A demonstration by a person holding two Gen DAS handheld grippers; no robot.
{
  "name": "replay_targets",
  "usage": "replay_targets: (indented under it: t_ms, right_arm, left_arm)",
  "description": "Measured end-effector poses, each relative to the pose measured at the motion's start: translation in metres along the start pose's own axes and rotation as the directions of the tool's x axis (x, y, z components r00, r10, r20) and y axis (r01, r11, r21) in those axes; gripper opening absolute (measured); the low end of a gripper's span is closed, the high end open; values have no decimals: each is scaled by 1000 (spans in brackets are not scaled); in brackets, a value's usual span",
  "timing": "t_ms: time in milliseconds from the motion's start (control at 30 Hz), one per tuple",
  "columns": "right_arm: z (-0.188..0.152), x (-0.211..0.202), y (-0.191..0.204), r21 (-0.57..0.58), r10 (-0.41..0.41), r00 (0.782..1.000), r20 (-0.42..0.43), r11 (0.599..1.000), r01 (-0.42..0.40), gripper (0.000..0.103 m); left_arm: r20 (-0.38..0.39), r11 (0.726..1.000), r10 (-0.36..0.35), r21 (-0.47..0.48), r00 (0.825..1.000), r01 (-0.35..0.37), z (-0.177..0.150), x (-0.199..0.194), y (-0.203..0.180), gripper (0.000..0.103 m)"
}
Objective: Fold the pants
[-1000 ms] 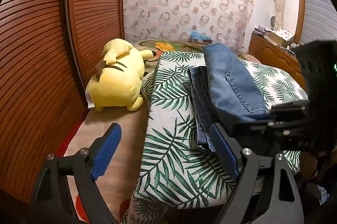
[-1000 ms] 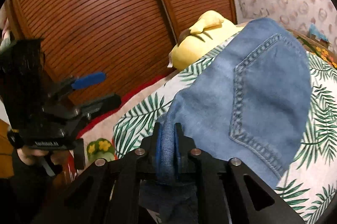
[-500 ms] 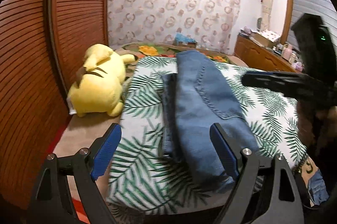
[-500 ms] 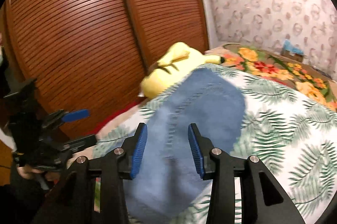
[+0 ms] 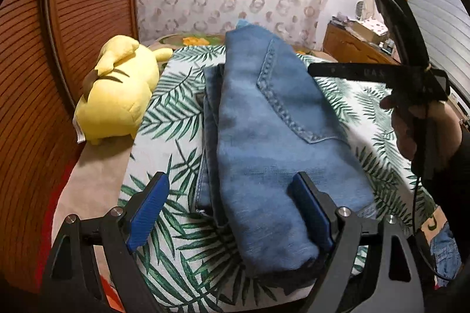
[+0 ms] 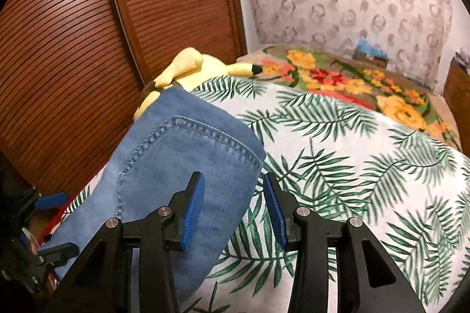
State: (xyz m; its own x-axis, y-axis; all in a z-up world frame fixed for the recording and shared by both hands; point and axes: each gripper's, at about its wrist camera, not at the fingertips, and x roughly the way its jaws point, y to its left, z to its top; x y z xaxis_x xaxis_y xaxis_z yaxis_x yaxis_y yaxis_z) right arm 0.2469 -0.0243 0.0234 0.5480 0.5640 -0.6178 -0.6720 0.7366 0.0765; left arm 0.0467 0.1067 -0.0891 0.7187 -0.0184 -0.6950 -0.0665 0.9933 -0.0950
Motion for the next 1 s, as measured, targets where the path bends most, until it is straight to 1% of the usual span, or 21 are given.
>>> replay_targets:
  t_ms: [133, 233, 267, 300, 467, 600, 667, 700, 767, 800, 867, 900, 933, 967, 1000]
  right_arm:
    - [11, 21, -7, 13, 30, 999, -30, 999, -29, 50]
    - [13, 36, -18, 31, 65, 995, -69, 998, -63, 58]
    - [14, 41, -21, 36, 67, 995, -77, 997, -64, 61]
    - [15, 47, -23, 40, 69, 994, -83, 997, -66, 63]
    - [14, 67, -31, 69, 102, 987, -122, 993, -94, 63]
    - [14, 74, -36, 95, 129, 983, -128, 988, -117, 63]
    - [12, 78, -41, 116, 155, 979, -129, 983, -140, 63]
    - [12, 79, -44, 127, 169, 977, -129, 980, -152, 63]
    - [11, 80, -46, 127, 176, 977, -119, 979, -161, 63]
    - [11, 81, -48, 126, 178, 977, -118, 979, -163, 63]
    - [11, 81, -48, 128, 185, 975, -121, 977, -169, 62]
    - [10, 81, -48, 132, 200, 972, -125, 974, -183, 56]
    - [10, 80, -49, 140, 208, 970, -128, 972, -190, 55]
    - [10, 80, -49, 144, 213, 969, -127, 970, -195, 51]
    - [10, 79, -50, 143, 220, 968, -123, 969, -203, 44]
  left_arm:
    - [-16, 1000, -7, -19, 1000, 6, -5, 7, 3, 86]
    - [-20, 999, -23, -40, 1000, 22, -8, 10, 8, 86]
    - [-19, 999, -29, -47, 999, 28, -9, 10, 9, 86]
    - [-16, 998, -32, -51, 999, 31, -9, 11, 10, 86]
    - [-8, 996, -52, -73, 999, 52, -11, 12, 12, 86]
    - [-7, 993, -64, -97, 998, 63, -11, 11, 12, 86]
    - [-4, 991, -71, -110, 997, 71, -12, 11, 13, 85]
    - [-4, 991, -77, -112, 997, 76, -13, 11, 12, 83]
    - [3, 988, -97, -117, 995, 97, -14, 10, 12, 75]
    - [3, 987, -110, -116, 994, 110, -14, 9, 12, 69]
    - [5, 988, -106, -109, 994, 106, -14, 7, 9, 66]
    - [6, 990, -104, -100, 995, 104, -14, 6, 7, 61]
    - [9, 990, -105, -95, 994, 105, -14, 5, 6, 55]
    - [13, 990, -107, -89, 994, 107, -14, 4, 5, 52]
    - [17, 991, -103, -85, 994, 105, -14, 3, 4, 46]
